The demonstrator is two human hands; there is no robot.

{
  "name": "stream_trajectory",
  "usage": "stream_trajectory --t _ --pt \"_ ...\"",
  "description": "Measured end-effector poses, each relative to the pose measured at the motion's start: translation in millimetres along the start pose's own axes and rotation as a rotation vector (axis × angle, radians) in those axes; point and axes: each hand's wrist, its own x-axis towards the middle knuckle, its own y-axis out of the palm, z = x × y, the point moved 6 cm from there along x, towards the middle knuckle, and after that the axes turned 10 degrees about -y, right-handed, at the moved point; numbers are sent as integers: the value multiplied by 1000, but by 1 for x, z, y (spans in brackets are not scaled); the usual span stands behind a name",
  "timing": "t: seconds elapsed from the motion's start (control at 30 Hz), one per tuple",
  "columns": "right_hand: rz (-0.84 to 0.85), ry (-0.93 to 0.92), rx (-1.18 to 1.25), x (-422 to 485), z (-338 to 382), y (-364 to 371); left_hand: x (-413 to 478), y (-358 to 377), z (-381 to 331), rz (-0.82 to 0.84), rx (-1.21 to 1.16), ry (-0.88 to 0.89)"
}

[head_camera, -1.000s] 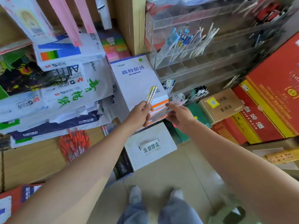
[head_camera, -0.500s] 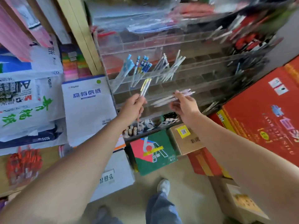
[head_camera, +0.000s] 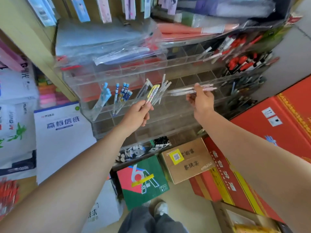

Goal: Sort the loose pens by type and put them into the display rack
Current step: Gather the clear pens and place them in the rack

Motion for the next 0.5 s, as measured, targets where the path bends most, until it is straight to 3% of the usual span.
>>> stream_trajectory --t 0.23,0.5 --pt "-36 -77 -39 42 9 10 26 7 -12 67 19 -22" --pt "143 3 -286 73 -8 32 42 15 -18 49 7 -68"
